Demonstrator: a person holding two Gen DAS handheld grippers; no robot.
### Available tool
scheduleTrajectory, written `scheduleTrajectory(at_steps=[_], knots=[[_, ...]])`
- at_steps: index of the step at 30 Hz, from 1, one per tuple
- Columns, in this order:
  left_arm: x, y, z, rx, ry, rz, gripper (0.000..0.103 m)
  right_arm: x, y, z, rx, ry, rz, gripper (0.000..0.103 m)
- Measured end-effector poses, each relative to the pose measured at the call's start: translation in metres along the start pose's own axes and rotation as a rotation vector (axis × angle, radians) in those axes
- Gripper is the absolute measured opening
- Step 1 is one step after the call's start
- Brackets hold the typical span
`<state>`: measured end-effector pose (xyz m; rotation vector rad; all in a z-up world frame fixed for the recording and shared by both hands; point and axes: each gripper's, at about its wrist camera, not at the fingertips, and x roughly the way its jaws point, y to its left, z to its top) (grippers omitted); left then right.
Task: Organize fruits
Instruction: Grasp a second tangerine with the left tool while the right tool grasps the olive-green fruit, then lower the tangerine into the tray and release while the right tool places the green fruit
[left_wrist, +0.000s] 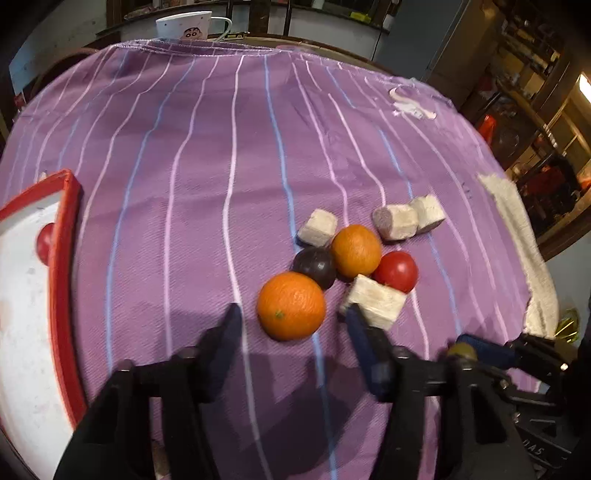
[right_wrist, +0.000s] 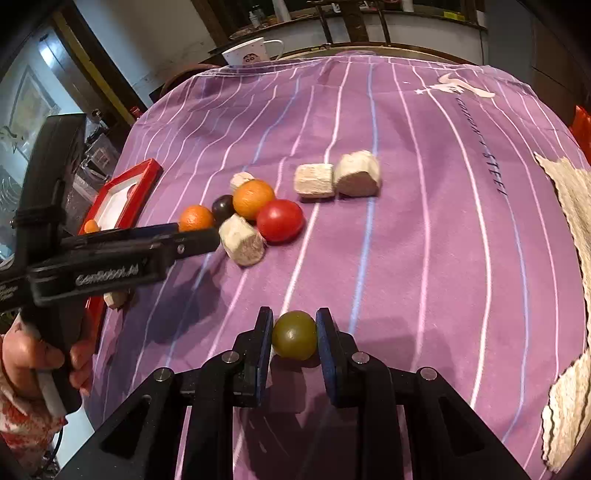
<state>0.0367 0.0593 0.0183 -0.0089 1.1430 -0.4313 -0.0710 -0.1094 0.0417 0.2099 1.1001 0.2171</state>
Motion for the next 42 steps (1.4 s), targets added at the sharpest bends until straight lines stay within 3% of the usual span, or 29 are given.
scheduleTrajectory(at_steps=[8,16,23,31,37,42], knots=[[-0.015,0.019,-0.012,-0.103,-0.022,-0.045,0.034,-0.004,0.005,-0.001,0.010,-0.001,-0.010,0.026],[-0.078,0.083,-0.034,-0.256,-0.125,-0.071,0.034,-0.003,0.055,0.005,-0.043,-0.016,0.007,0.026],[-0.126,0.170,-0.064,-0.390,-0.170,0.055,0.034,0.012,0.130,0.016,-0.135,-0.022,0.071,0.026],[-0.121,0.236,-0.076,-0.439,-0.097,0.169,0.034,0.038,0.225,0.045,-0.270,-0.043,0.139,0.026],[-0.101,0.256,-0.072,-0.423,-0.057,0.183,0.034,0.083,0.278,0.061,-0.344,-0.021,0.093,0.026],[-0.098,0.263,-0.062,-0.415,-0.067,0.174,0.035,0.112,0.288,0.062,-0.352,0.007,0.052,0.026]])
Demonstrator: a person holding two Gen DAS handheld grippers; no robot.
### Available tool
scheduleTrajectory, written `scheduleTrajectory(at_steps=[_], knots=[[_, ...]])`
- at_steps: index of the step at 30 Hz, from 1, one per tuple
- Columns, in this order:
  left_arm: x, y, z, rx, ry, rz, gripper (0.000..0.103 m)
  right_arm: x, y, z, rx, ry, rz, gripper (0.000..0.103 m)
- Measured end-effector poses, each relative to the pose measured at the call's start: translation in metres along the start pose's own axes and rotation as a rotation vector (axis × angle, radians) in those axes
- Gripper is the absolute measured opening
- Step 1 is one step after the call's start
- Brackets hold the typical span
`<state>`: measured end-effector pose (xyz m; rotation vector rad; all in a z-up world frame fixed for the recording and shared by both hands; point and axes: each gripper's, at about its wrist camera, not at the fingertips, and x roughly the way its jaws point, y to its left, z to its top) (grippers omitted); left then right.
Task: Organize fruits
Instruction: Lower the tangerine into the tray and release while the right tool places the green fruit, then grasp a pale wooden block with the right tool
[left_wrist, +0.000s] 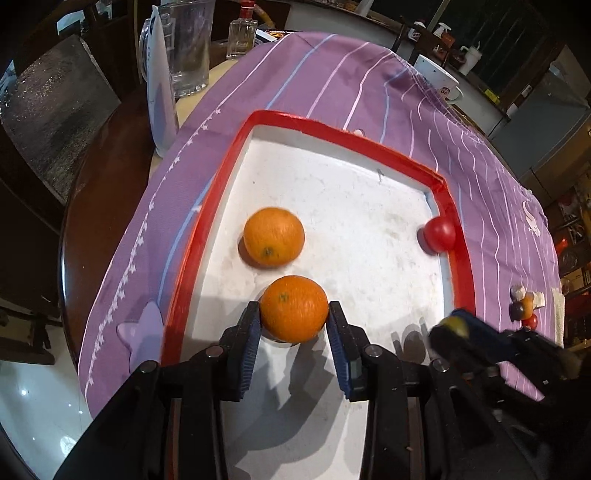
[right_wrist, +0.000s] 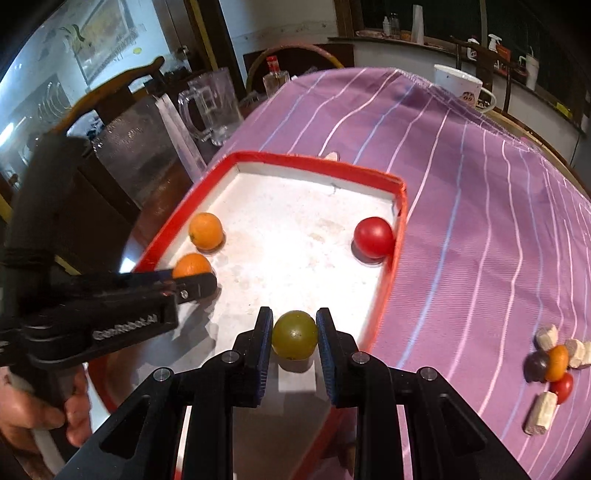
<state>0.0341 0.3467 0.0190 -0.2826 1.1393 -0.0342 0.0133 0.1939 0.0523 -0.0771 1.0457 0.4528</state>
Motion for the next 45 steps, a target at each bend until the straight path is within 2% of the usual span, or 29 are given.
scheduleTrajectory(at_steps=[2,5,10,16,21,29,37,42,45], knots=[[-0.001,0.002,0.002,-0.002,-0.002,0.009,0.036,0.006,-0.001,0.000,0.012,0.003,-0.007,0.027],[-0.010,0.005,0.003,-0.016,-0.022,0.005,0.051,0.011,-0.002,0.002,0.026,0.008,-0.018,0.028],[-0.031,0.008,0.004,-0.040,-0.056,0.016,0.057,0.003,-0.003,0.006,0.034,-0.009,0.013,0.029],[-0.063,-0.001,-0.008,-0.018,-0.122,0.064,0.062,-0.018,-0.010,0.004,0.068,-0.047,0.029,0.034],[-0.084,-0.027,-0.025,0.044,-0.140,0.106,0.068,-0.055,-0.036,-0.016,0.165,-0.098,0.020,0.034],[-0.102,-0.092,-0.050,0.180,-0.164,0.135,0.068,-0.095,-0.087,-0.062,0.351,-0.140,-0.013,0.036],[-0.105,-0.145,-0.065,0.266,-0.170,0.149,0.068,-0.114,-0.101,-0.080,0.343,-0.141,-0.006,0.036],[-0.108,-0.160,-0.072,0.251,-0.166,0.150,0.069,-0.123,-0.114,-0.085,0.324,-0.141,0.000,0.037],[-0.108,-0.159,-0.075,0.218,-0.161,0.148,0.073,-0.119,-0.120,-0.090,0.312,-0.111,0.013,0.040]])
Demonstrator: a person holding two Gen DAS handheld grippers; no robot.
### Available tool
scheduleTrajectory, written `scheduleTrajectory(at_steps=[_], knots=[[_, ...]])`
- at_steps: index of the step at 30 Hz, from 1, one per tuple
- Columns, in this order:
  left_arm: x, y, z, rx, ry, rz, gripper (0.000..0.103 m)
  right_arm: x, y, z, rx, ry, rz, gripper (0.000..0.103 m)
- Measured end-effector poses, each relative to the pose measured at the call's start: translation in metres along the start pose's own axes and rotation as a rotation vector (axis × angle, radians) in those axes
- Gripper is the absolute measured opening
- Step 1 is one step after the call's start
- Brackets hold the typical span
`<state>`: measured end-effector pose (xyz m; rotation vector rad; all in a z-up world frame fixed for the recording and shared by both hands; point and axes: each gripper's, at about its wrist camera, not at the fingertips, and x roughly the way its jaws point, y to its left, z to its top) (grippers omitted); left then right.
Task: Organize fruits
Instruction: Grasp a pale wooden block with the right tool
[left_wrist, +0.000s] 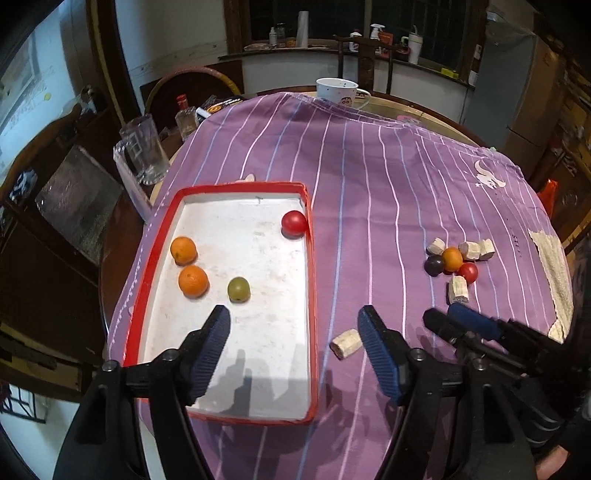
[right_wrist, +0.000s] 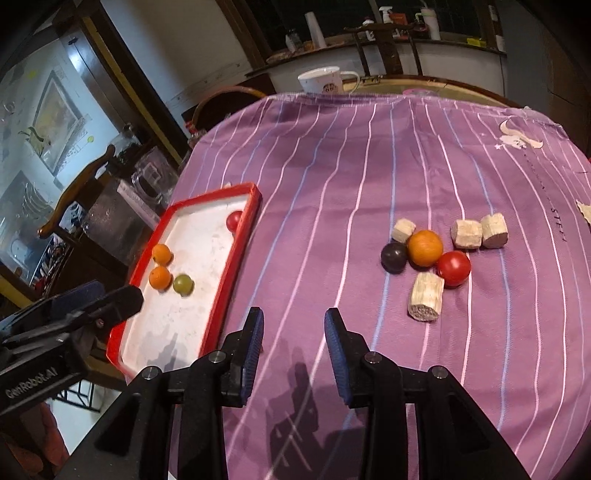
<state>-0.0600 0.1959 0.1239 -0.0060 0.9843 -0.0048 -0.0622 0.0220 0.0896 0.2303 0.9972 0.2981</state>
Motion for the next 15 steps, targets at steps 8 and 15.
scheduleTrajectory(at_steps=[8,15], knots=[[-0.002,0.031,-0.009,-0.129,0.017,0.022,0.073,0.044,0.016,-0.026,-0.153,0.160,0.080,0.041],[0.001,0.045,-0.019,-0.156,0.035,0.032,0.073,0.063,0.042,-0.032,-0.291,0.141,0.063,0.041]])
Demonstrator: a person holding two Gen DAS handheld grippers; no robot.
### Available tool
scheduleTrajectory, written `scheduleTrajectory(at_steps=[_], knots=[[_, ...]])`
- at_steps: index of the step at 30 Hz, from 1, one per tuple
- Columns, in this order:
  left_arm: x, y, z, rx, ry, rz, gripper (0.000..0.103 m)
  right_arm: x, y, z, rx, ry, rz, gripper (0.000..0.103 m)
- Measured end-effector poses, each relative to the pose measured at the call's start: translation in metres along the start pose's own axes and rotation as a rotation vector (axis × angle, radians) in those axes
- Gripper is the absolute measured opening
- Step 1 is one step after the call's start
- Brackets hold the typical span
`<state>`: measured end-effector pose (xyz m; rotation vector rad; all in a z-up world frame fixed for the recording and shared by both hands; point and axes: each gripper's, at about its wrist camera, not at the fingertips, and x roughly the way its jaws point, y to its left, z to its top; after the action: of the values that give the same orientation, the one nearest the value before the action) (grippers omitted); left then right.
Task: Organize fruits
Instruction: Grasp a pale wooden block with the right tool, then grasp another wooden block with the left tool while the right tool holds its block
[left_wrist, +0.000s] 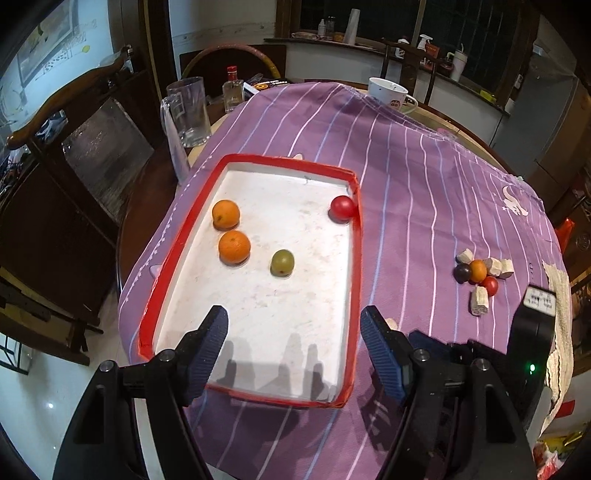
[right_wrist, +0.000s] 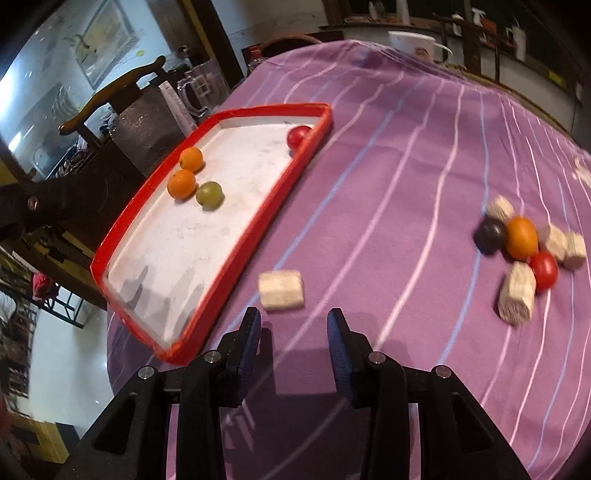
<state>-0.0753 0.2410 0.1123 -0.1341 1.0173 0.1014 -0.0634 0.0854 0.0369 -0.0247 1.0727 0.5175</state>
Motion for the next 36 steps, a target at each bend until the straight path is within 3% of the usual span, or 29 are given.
scheduleTrajectory(at_steps=[6,8,13,17,22,26,34,36], knots=[[0.004,0.004,0.000,0.008,0.012,0.007,0.073,0.021,0.009,0.011,-0.044,0.004,-0.030,0.040],[0.005,0.004,0.002,0.010,0.012,0.002,0.073,0.020,0.007,0.012,-0.028,-0.001,-0.008,0.029],[0.021,-0.011,0.006,0.021,0.037,-0.061,0.073,-0.001,-0.011,0.006,0.024,-0.024,-0.033,0.029],[0.040,-0.048,0.006,0.073,0.073,-0.148,0.073,-0.034,-0.056,-0.015,0.147,-0.042,-0.092,0.029],[0.062,-0.104,0.000,0.159,0.136,-0.250,0.073,-0.085,-0.133,-0.047,0.344,-0.084,-0.239,0.029],[0.075,-0.149,-0.006,0.227,0.169,-0.341,0.073,-0.102,-0.178,-0.062,0.438,-0.082,-0.313,0.029],[0.100,-0.211,-0.001,0.322,0.139,-0.391,0.072,-0.105,-0.203,-0.077,0.453,-0.067,-0.303,0.030],[0.108,-0.217,0.000,0.334,0.145,-0.385,0.062,-0.102,-0.203,-0.076,0.444,-0.061,-0.293,0.030]])
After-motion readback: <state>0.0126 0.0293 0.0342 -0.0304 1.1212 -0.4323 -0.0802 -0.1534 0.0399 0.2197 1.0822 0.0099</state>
